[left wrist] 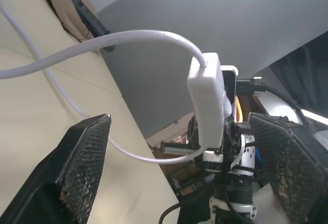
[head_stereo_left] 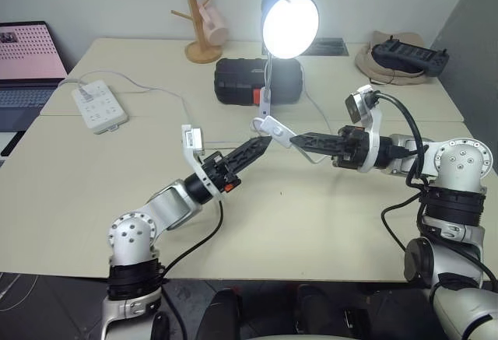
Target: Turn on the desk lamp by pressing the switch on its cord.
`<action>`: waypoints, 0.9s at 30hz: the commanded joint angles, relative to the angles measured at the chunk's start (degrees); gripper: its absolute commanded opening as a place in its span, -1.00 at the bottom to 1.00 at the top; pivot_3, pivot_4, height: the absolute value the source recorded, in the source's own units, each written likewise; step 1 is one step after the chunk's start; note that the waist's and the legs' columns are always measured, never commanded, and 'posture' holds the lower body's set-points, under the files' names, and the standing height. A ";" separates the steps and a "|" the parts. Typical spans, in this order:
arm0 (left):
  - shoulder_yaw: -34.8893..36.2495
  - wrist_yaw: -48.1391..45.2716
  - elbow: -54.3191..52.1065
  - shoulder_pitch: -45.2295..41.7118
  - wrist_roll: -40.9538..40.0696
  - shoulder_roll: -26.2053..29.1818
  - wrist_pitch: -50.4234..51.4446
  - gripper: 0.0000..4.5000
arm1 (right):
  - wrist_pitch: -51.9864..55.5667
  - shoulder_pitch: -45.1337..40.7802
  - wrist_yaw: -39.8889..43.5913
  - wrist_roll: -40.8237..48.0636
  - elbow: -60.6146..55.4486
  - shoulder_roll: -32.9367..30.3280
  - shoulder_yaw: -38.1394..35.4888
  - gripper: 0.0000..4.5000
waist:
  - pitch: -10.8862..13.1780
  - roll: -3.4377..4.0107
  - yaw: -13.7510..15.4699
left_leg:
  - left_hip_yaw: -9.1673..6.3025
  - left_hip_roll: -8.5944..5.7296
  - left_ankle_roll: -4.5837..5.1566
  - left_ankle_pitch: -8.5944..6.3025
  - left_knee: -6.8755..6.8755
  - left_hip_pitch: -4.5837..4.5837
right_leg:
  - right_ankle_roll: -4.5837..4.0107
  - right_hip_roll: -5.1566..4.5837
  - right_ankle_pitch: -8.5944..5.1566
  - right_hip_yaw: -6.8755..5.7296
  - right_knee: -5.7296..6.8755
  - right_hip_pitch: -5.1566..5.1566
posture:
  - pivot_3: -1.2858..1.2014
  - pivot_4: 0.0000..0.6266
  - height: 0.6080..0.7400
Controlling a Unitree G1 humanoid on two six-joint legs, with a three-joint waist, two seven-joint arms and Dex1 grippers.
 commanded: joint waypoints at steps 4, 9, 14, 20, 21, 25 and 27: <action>1.83 -4.13 -2.79 2.91 0.44 8.61 2.79 0.99 | -6.05 -2.41 3.42 -2.81 -0.18 -2.71 3.43 -0.85 | 0.00 0.00 0.06 | -0.01 0.00 0.00 0.00 0.00 0.00 | 0.00 0.00 0.00 -0.04 -0.01 0.01 | 0.03 -0.52 1.00; 0.41 -18.01 -0.82 0.56 13.56 24.00 0.85 0.99 | -22.22 -0.11 11.08 -17.95 -4.04 -10.20 18.49 -0.85 | 0.04 0.06 0.03 | 0.04 -0.06 0.00 0.00 -0.09 -0.01 | 0.00 0.14 0.00 -0.02 -0.04 -0.07 | 0.03 -0.52 1.00; -5.53 -31.56 0.83 -2.96 27.86 33.81 -6.06 0.99 | -33.73 1.12 15.14 -27.81 -4.35 -12.72 26.48 -0.85 | 0.08 0.11 0.01 | 0.08 -0.01 0.00 0.00 -0.16 -0.01 | -0.01 0.21 -0.01 0.01 -0.13 -0.09 | 0.03 -0.52 1.00; -11.30 -39.13 2.62 -8.54 41.63 36.52 -15.40 0.99 | -48.10 5.39 19.23 -41.29 -8.48 -16.12 37.14 -0.85 | 0.10 0.09 0.17 | -0.02 0.09 -0.01 0.00 -0.16 -0.11 | -0.01 0.15 -0.01 -0.07 -0.21 -0.14 | 0.03 -0.52 1.00; -11.96 -40.42 2.89 -9.02 43.09 36.65 -16.49 0.99 | -50.24 5.98 19.58 -43.25 -8.51 -16.37 38.38 -0.85 | 0.10 0.08 0.16 | -0.03 0.08 -0.01 0.00 -0.16 -0.11 | -0.01 0.12 -0.01 -0.08 -0.21 -0.14 | 0.03 -0.52 1.00; -14.34 -44.18 4.48 -10.99 48.31 36.45 -19.86 0.99 | -56.48 8.14 20.05 -49.59 -7.27 -16.03 42.17 -0.85 | 0.10 0.09 0.10 | -0.05 0.08 -0.01 0.00 -0.15 -0.10 | 0.00 0.07 -0.01 -0.02 -0.20 -0.15 | 0.03 -0.52 1.00; -15.72 -45.65 5.71 -12.23 51.07 36.15 -21.81 0.99 | -59.02 9.25 20.41 -52.85 -6.16 -15.77 44.50 -0.85 | 0.10 0.08 0.09 | -0.14 0.07 -0.01 0.00 -0.14 -0.10 | 0.00 0.07 -0.01 -0.06 -0.20 -0.13 | 0.03 -0.52 1.00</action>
